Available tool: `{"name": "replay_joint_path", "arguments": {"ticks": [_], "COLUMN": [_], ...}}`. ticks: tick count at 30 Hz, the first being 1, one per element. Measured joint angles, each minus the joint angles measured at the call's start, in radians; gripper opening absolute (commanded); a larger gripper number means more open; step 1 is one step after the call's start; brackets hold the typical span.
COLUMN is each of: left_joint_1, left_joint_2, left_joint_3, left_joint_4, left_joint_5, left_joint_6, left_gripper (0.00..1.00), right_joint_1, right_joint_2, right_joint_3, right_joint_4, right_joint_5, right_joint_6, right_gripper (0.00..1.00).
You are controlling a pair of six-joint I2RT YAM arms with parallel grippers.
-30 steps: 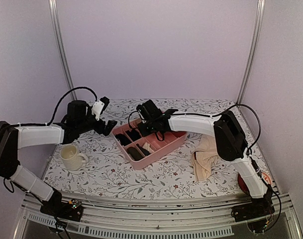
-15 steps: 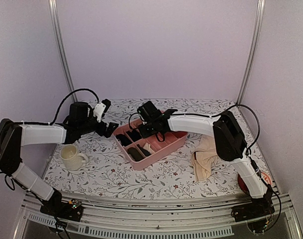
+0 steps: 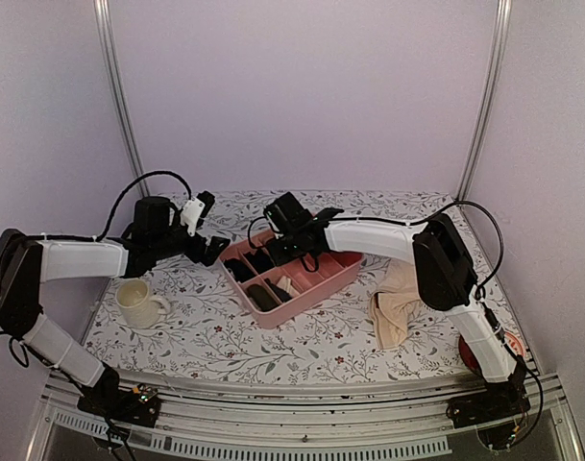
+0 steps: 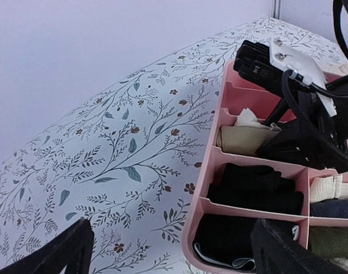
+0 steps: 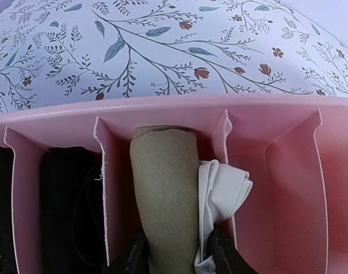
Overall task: Roll the underwear
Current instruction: Place the underwear in the storage box.
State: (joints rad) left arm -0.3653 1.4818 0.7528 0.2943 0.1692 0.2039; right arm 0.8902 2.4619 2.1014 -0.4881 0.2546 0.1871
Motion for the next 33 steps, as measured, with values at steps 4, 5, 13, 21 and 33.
{"name": "replay_joint_path", "arguments": {"ticks": [4, 5, 13, 21, 33], "left_joint_1": [0.0, 0.0, 0.0, 0.0, 0.001], "left_joint_2": [0.0, 0.0, 0.0, 0.0, 0.007], "left_joint_3": [0.0, 0.0, 0.0, 0.002, 0.008], "left_joint_4": [0.0, 0.0, -0.001, -0.001, -0.002], "left_joint_5": [0.003, 0.003, 0.01, 0.025, 0.034], "left_joint_6": [0.0, 0.0, -0.003, -0.007, -0.007], "left_gripper": [0.99, 0.98, 0.99, 0.98, 0.99], "right_joint_1": [0.001, 0.001, 0.006, 0.009, 0.019], "right_joint_2": [-0.003, -0.003, -0.019, -0.034, -0.052], "right_joint_3": [0.0, 0.0, 0.0, -0.001, -0.001], "right_joint_4": [-0.002, -0.003, -0.02, -0.028, -0.069], "right_joint_5": [0.0, 0.0, -0.002, 0.008, 0.078], "right_joint_6": [-0.009, -0.011, -0.032, -0.049, -0.068], "right_gripper": [0.37, 0.4, 0.47, 0.45, 0.2]}}
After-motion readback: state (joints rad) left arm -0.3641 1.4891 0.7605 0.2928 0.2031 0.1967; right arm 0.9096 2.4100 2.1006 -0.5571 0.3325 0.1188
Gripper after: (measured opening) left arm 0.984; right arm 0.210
